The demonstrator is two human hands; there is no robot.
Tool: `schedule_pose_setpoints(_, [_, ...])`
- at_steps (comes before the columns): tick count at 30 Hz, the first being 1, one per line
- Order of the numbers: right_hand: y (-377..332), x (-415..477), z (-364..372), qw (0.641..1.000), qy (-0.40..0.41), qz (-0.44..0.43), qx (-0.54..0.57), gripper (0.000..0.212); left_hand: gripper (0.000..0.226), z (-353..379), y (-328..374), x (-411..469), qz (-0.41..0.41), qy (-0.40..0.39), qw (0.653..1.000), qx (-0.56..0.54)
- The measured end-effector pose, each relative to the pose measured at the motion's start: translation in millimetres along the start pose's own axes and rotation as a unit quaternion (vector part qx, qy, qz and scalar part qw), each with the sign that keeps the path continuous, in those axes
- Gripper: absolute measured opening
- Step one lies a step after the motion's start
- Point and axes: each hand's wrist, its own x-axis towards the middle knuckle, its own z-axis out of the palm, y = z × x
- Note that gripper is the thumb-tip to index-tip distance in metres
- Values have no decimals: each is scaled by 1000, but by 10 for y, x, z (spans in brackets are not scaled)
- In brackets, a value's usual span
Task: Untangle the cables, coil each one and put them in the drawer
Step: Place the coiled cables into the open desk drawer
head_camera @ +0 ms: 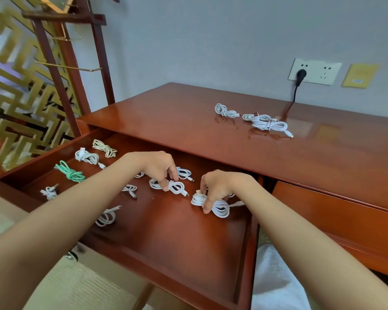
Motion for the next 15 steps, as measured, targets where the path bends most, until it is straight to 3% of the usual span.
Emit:
schedule_pose_setpoints(6, [23,4,-82,1000,-14,-8,3,59,47,-159,80,-26,11,-11,1000,2])
schedule_pose_setpoints(9, [46,-20,-217,999,20,-18,24,57,41,-326,157,-43,-5,-51,998,-25])
schedule_pose_setpoints(15, [181,-103,-544,986,23,-51,157,43,34,-768,396,17,-8,-88,996,-29])
